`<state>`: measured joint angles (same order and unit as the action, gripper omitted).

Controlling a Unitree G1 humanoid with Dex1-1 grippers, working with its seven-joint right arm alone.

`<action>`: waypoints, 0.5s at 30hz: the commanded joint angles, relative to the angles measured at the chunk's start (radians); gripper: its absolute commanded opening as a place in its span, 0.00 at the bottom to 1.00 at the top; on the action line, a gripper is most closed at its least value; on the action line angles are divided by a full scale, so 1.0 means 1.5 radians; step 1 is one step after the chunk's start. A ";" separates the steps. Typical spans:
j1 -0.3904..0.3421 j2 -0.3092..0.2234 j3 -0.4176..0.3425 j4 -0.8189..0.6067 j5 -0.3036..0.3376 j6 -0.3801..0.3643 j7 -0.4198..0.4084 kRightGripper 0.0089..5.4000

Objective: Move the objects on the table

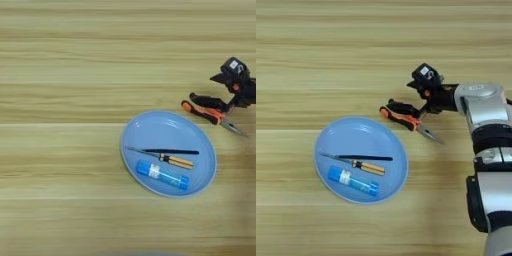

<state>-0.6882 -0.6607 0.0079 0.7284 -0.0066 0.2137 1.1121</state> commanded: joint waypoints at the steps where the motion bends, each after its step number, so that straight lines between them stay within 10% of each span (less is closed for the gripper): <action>1: -0.008 -0.040 -0.027 -0.168 0.035 0.043 -0.002 0.99; 15: 0.116 -0.061 -0.064 -0.538 0.124 0.197 0.017 0.99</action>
<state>-0.4775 -0.7002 -0.0503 0.0125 0.1506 0.5043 1.1664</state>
